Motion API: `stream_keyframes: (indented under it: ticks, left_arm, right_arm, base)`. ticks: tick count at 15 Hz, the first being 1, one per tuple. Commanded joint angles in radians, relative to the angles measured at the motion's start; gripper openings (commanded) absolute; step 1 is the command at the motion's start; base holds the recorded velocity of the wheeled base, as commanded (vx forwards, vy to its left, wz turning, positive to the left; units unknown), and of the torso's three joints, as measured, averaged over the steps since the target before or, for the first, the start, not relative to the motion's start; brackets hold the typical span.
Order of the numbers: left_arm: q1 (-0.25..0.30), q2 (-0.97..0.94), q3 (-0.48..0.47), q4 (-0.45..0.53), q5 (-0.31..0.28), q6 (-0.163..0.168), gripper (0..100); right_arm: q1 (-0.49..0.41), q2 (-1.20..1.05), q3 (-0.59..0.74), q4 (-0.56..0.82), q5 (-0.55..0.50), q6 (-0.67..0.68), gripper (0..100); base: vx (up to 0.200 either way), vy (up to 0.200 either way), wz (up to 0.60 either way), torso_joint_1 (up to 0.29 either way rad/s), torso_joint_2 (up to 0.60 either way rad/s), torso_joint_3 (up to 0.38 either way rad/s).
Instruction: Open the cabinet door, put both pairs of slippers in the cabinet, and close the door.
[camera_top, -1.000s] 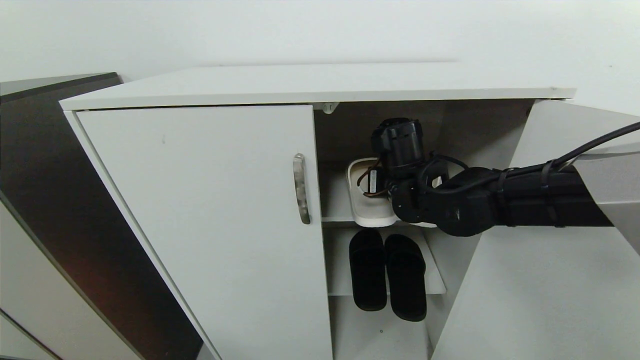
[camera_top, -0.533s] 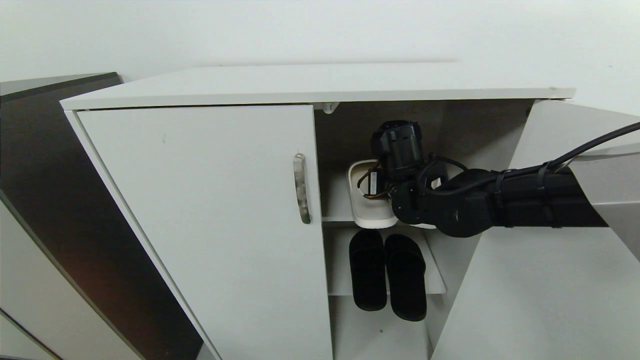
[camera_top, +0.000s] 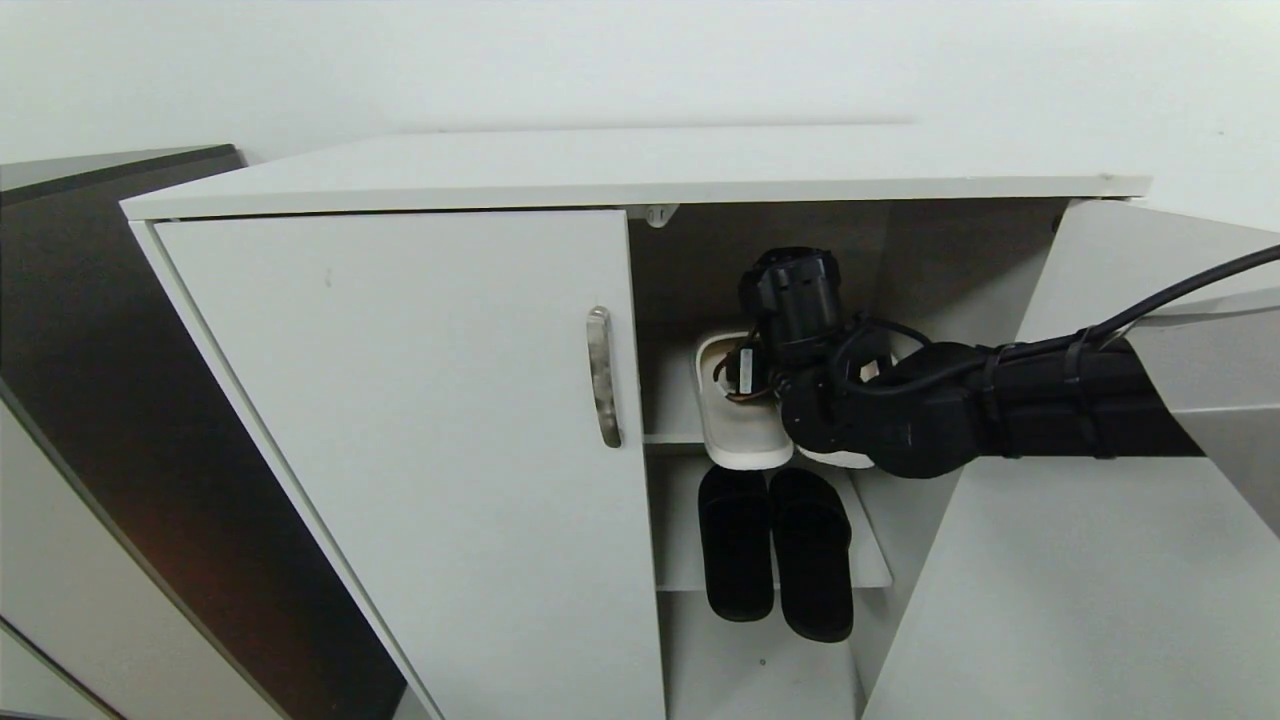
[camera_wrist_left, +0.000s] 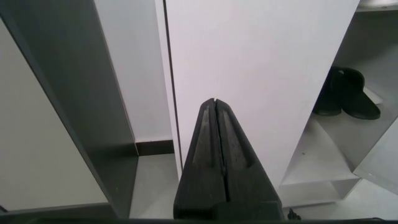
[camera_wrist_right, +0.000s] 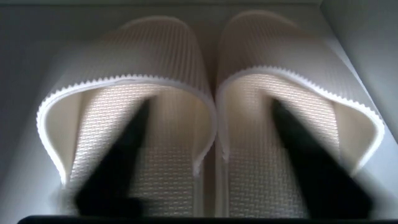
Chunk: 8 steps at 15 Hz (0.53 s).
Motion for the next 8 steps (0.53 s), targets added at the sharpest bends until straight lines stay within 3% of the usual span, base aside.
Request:
stream_keyframes:
  ticks: [1, 5, 8]
  left_arm:
    - [0.000, 0.001, 0.000, -0.001, 0.000, 0.000, 0]
    - [-0.001, 0.001, 0.000, -0.001, 0.000, 0.000, 0]
    - [0.000, 0.001, 0.000, -0.001, 0.000, 0.000, 0]
  right_arm:
    - [0.002, -0.014, 0.015, 0.000, -0.001, 0.000, 100]
    - [0.034, -0.126, 0.141, -0.008, -0.003, 0.003, 100]
    - [0.097, -0.281, 0.351, -0.060, 0.003, 0.017, 100]
  base:
    - [0.000, 0.000, 0.00, 0.000, 0.00, 0.000]
    - [0.000, 0.000, 0.00, 0.000, 0.00, 0.000]
    - [0.000, 0.000, 0.00, 0.000, 0.00, 0.000]
